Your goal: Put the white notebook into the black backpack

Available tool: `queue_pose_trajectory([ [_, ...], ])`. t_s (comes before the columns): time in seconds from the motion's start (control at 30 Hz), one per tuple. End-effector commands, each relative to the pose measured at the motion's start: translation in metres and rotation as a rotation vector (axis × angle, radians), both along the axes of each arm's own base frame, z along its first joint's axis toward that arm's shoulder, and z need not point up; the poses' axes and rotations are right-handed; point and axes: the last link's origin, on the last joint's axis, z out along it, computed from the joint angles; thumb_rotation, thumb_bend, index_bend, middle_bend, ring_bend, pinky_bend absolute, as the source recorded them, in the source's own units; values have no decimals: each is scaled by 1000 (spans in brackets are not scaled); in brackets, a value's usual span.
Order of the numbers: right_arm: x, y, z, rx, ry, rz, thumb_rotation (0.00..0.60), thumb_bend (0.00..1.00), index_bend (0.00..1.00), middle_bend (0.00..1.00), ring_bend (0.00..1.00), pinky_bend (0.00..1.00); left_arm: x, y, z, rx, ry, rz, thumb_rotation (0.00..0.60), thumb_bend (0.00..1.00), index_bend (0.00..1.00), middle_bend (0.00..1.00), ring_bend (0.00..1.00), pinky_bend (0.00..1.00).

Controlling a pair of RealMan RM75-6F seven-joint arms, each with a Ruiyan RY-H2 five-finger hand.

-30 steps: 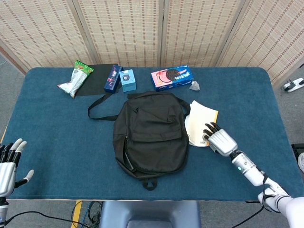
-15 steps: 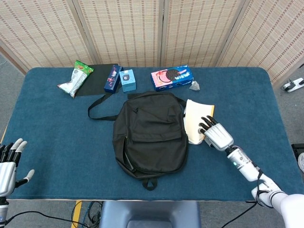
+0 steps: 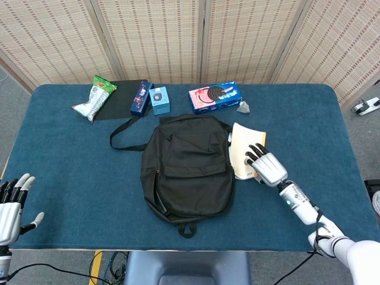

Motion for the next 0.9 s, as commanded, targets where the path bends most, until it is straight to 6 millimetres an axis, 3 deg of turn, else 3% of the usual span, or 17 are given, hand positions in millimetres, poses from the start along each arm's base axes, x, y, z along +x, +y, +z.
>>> queue_pose_trajectory([
  [0.03,1,0,-1,-6,-15,5,600,266,370,237,91,91,0,0,-1,-3,0,-2,600,250,119,73,61,32],
  [0.43,-6,-2,6,-29,-20,-7,600,290,555,264,91,91,3,3,1,-3,-2,-13,600,250,119,72,60,32],
  [0.7,-10,-2,19,-44,6,11,600,481,597,287,91,91,6,7,4,-6,4,-30,600,250,119,73,60,32],
  [0.9,-9,-1,43,-104,20,59,600,596,598,298,92,91,14,18,8,-24,15,-76,600,250,119,72,60,32],
])
